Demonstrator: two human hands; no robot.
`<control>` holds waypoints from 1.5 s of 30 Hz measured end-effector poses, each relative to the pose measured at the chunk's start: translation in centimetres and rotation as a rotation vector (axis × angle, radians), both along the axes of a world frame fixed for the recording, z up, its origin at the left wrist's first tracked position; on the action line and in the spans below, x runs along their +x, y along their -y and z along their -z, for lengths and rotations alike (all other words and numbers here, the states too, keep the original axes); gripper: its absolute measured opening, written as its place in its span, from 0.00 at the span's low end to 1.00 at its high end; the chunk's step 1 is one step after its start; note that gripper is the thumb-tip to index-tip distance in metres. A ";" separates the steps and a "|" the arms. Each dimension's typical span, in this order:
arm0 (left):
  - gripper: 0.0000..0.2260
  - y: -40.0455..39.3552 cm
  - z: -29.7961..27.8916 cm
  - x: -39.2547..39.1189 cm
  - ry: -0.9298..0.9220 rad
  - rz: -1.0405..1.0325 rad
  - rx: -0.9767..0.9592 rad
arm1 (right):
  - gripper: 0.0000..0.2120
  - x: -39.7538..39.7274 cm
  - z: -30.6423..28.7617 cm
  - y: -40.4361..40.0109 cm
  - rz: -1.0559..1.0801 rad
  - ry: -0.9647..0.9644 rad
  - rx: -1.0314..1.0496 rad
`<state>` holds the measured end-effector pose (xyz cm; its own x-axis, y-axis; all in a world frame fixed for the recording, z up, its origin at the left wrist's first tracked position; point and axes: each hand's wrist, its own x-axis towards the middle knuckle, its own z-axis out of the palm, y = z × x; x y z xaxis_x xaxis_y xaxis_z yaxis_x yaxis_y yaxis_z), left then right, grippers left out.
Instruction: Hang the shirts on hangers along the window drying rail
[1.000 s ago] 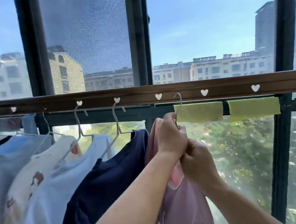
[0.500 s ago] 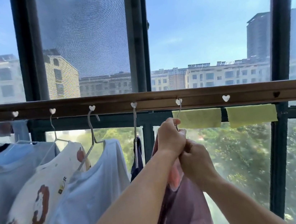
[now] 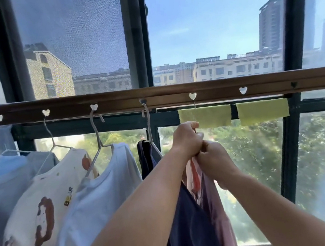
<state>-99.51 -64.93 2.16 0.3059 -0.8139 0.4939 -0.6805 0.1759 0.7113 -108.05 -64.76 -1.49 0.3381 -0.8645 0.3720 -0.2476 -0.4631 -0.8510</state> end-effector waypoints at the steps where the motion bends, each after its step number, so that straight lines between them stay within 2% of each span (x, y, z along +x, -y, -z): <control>1: 0.17 -0.2 0.0 -0.2 -0.009 0.014 0.006 | 0.09 -0.1 0.1 0.0 0.004 -0.004 -0.002; 8: 0.11 -2.2 0.4 0.1 -0.053 0.049 0.042 | 0.09 -0.7 0.3 -0.8 0.074 -0.026 -0.033; 14: 0.17 -5.5 1.2 1.4 0.039 0.046 0.090 | 0.28 -0.3 0.9 -1.7 0.195 -0.102 -0.095; 23: 0.18 -8.9 1.4 3.4 0.177 -0.012 0.063 | 0.25 1.7 0.8 -3.4 0.182 -0.145 -0.104; 32: 0.18 -11.2 2.1 2.8 0.189 -0.169 0.098 | 0.31 1.0 1.0 -3.4 0.068 -0.154 -0.117; 38: 0.18 -13.6 3.0 2.5 0.106 -0.340 0.085 | 0.32 0.7 0.0 -5.0 0.091 -0.231 -0.327; 43: 0.14 -17.2 3.9 1.9 0.023 -0.560 -0.030 | 0.29 0.9 -0.6 -8.8 -0.067 -0.226 -0.532; 45: 0.12 -18.9 3.6 1.2 -0.002 -0.646 -0.106 | 0.28 0.8 -0.8 -10.1 -0.171 -0.187 -0.544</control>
